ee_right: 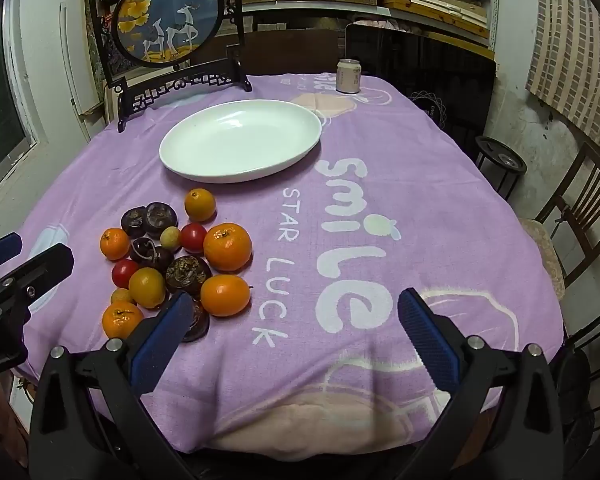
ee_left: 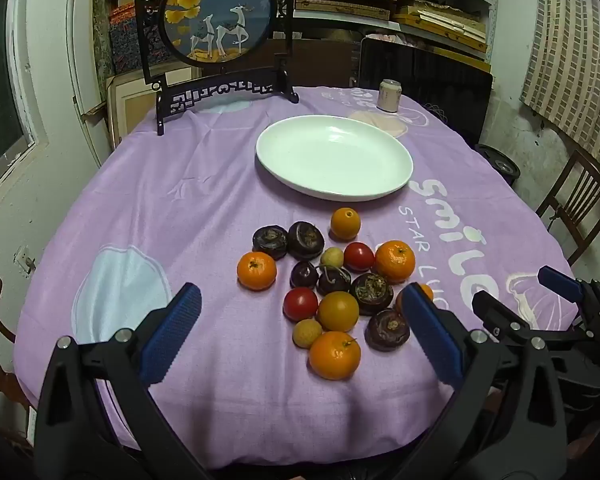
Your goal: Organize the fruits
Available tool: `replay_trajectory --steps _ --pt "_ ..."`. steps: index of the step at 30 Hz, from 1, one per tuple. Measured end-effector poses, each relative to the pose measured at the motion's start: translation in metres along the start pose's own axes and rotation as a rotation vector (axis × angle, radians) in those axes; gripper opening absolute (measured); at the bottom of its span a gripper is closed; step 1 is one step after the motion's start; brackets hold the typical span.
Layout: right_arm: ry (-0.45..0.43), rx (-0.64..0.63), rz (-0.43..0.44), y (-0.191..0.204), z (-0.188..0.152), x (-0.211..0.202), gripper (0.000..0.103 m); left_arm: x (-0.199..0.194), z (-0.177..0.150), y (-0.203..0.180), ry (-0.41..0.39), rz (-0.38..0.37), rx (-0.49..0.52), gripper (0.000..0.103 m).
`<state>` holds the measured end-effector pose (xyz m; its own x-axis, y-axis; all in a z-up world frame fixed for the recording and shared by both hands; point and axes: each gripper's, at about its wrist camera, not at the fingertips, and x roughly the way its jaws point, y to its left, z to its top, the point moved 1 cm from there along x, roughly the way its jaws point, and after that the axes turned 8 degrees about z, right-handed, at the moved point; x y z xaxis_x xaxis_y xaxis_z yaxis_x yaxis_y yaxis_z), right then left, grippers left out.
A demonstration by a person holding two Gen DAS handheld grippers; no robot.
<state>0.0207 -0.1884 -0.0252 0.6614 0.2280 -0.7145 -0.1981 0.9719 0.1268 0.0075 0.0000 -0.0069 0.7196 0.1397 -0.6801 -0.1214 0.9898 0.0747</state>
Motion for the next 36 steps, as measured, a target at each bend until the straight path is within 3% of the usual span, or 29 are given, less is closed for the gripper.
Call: replay_trajectory --steps 36 --pt "0.000 -0.004 -0.004 0.0047 -0.0012 0.0006 0.102 0.0000 -0.0003 -0.0004 0.006 -0.006 -0.005 0.101"
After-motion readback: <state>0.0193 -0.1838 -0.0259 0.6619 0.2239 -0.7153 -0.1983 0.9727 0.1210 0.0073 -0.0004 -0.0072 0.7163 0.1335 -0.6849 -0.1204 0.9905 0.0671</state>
